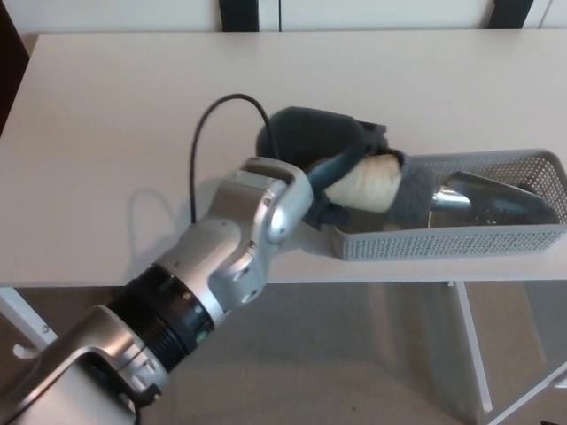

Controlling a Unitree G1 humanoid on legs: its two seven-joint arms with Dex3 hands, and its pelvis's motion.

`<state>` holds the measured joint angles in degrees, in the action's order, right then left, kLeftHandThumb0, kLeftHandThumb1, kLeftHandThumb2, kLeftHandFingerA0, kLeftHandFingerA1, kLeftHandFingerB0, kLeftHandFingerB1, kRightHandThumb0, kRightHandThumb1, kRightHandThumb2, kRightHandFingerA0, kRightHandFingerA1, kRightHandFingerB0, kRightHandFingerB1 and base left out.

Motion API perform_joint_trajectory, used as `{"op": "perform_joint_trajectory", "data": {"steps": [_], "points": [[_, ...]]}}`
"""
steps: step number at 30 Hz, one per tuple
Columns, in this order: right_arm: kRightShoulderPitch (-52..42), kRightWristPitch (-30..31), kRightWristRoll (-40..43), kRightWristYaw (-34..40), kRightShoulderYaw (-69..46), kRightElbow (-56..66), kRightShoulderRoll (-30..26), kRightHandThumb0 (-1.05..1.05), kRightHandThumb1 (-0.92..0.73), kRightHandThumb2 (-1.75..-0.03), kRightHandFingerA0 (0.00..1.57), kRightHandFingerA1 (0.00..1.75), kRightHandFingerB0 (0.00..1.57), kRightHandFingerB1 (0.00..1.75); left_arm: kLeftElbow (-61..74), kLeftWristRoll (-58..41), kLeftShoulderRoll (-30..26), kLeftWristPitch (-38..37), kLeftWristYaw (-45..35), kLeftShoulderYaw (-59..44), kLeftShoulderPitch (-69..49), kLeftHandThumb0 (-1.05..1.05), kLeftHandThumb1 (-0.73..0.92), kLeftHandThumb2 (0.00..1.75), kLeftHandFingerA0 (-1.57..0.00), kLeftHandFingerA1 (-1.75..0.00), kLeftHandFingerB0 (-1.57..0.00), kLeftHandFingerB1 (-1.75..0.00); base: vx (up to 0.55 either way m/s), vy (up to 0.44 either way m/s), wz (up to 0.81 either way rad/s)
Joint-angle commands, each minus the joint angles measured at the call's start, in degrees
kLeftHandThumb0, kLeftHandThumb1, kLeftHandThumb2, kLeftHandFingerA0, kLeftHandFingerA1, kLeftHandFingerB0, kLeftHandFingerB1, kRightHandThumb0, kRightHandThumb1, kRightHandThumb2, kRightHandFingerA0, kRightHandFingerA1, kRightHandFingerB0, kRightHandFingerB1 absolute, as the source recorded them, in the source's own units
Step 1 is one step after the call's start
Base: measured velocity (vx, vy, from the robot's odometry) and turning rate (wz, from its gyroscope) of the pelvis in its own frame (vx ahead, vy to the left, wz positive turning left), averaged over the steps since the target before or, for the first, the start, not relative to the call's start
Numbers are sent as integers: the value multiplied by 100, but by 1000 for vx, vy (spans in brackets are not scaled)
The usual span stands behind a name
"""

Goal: The robot walks towards a desk on which a shovel is kept on the left hand side and a container is kept on the right hand side. The robot picks up the shovel using its left hand and places it in the container.

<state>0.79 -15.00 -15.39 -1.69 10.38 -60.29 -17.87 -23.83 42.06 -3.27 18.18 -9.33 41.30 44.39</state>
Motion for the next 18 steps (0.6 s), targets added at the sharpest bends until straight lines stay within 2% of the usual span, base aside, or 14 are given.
{"op": "perform_joint_trajectory", "data": {"steps": [1,2,8,9,10,11,12,13,17,18], "points": [[-7,71,-4,-71,-20,20,-80,-47,-50,-89,38,56,24,47,54,-10,217,725,-1134,71,98,-92,58,92,0,0,0,-6,0,0,0],[-17,76,-9,-81,-14,53,-89,-50,-68,-60,41,39,35,34,55,30,204,689,-1151,120,83,-96,59,95,0,0,0,-3,0,0,7],[9,26,-16,-64,-11,31,-98,-49,-68,-60,41,40,35,34,244,128,91,672,-1402,193,83,-104,64,103,0,0,0,0,0,0,0],[10,59,-31,-65,2,50,-101,-48,-50,-88,37,56,23,47,303,131,72,693,-1455,188,74,-104,65,104,0,0,0,0,0,0,0],[20,81,-47,-67,15,45,-103,-49,-50,-88,37,55,23,47,424,117,27,714,-1536,156,58,-105,65,105,0,0,0,0,0,0,0],[39,68,-63,-55,27,11,-104,-50,-68,-60,42,39,35,34,533,94,-10,710,-1565,114,29,-105,65,105,0,0,0,0,0,0,0],[19,66,-58,-61,29,37,-94,-47,-50,-89,37,56,24,47,663,96,-65,716,-1592,85,-9,-104,65,105,0,0,0,0,0,0,0],[32,101,-43,-61,18,30,-79,-50,-68,-60,41,39,35,34,841,107,-153,702,-1650,48,-13,-103,66,105,0,0,0,0,0,0,0],[13,98,-42,-78,16,93,-107,-50,-68,-60,42,39,35,34,1429,40,-353,655,-1663,-223,-59,-104,66,105,0,0,0,0,0,0,0],[36,86,-53,-61,18,84,-114,-48,-68,-60,43,40,36,34,1701,6,-404,609,-1583,-378,-95,-101,80,64,0,0,0,0,0,0,0]]}}
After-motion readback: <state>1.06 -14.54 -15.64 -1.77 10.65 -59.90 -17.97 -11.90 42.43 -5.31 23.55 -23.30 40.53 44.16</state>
